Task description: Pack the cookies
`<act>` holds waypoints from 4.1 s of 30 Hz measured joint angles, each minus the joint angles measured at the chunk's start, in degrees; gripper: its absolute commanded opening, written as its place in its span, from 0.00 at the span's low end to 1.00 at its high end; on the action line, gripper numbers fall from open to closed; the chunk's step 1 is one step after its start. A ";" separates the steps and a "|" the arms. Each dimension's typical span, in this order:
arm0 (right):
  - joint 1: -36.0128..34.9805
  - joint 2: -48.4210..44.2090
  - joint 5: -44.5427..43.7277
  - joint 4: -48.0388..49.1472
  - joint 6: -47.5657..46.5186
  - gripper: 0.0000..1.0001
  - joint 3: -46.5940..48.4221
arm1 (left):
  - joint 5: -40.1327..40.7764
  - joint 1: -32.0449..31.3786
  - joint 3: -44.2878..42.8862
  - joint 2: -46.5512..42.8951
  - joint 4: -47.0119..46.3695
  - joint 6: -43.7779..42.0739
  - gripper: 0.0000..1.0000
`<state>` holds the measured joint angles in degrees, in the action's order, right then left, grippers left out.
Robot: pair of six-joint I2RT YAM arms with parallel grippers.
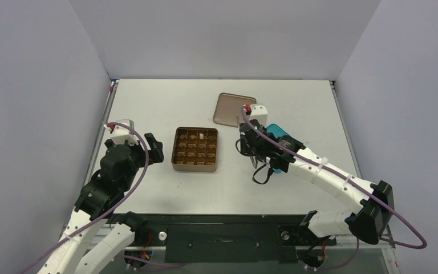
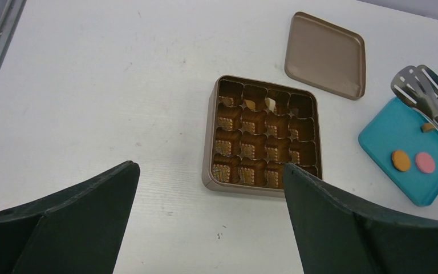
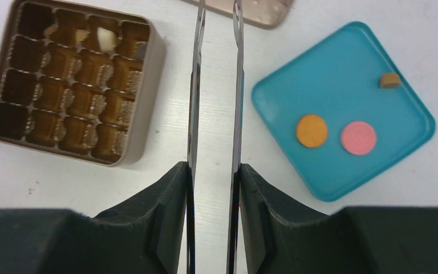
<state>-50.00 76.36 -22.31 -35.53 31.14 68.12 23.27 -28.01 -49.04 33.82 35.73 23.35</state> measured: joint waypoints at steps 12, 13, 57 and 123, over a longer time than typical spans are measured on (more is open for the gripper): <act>9.05 -13.22 -3.34 -5.86 2.99 0.37 -10.54 | 0.00 0.00 0.00 0.00 0.00 0.00 0.97; 9.73 -14.01 -3.45 -6.21 3.19 0.37 -11.26 | 0.00 0.00 0.00 0.00 0.00 0.00 0.97; 29.14 -5.62 6.86 2.73 4.15 0.42 -20.37 | -1.27 0.00 0.00 0.44 0.02 0.00 0.97; -10.29 16.35 6.08 -1.16 -4.37 0.18 12.66 | -1.20 0.00 0.00 1.18 0.02 0.00 0.97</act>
<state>-60.29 92.71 -16.23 -36.69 26.76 80.77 22.06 -28.01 -49.04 35.00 35.75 23.35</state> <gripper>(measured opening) 0.229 0.968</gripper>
